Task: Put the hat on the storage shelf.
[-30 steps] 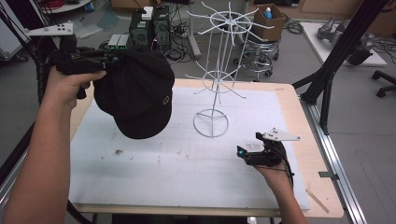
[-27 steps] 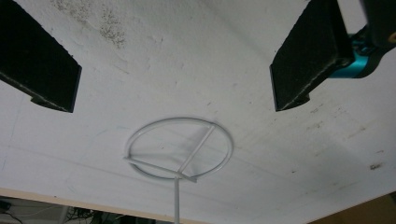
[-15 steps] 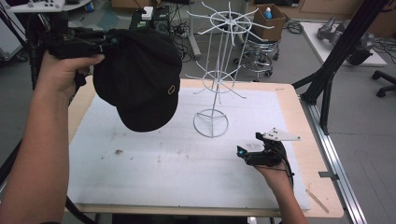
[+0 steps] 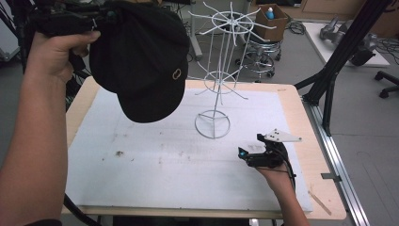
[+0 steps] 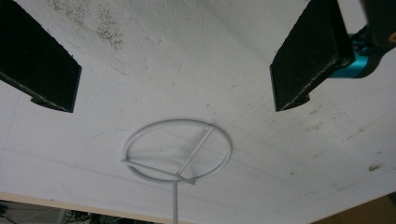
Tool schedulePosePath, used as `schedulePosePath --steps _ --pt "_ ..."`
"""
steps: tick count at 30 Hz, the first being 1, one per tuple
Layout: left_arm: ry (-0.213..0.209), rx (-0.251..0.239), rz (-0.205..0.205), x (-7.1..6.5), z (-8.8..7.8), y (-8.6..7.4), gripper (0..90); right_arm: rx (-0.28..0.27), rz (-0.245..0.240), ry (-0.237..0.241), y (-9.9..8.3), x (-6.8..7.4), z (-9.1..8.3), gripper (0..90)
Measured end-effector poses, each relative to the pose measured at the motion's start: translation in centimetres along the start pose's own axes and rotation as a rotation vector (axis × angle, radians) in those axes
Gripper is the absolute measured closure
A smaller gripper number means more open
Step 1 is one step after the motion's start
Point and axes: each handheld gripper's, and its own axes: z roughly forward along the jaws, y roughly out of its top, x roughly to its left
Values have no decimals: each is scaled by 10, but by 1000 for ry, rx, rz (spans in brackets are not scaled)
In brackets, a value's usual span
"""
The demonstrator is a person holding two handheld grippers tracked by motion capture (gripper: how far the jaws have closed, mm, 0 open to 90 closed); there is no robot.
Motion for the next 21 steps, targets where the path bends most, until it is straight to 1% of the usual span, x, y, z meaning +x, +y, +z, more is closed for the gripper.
schedulePosePath --steps 4,8,12,17,21 --pt "3 -13 4 -1 5 6 687 -1 0 0 0 0 0 10" --pt "-3 -31 -3 0 11 11 688 1 2 2 0 0 0 11" --pt "-15 -54 8 -3 14 17 687 1 0 2 0 -1 0 11" --pt "-11 -54 23 -6 20 25 688 5 5 5 0 -1 0 10" --pt "-11 -52 25 -7 28 28 687 3 4 5 0 0 0 10"
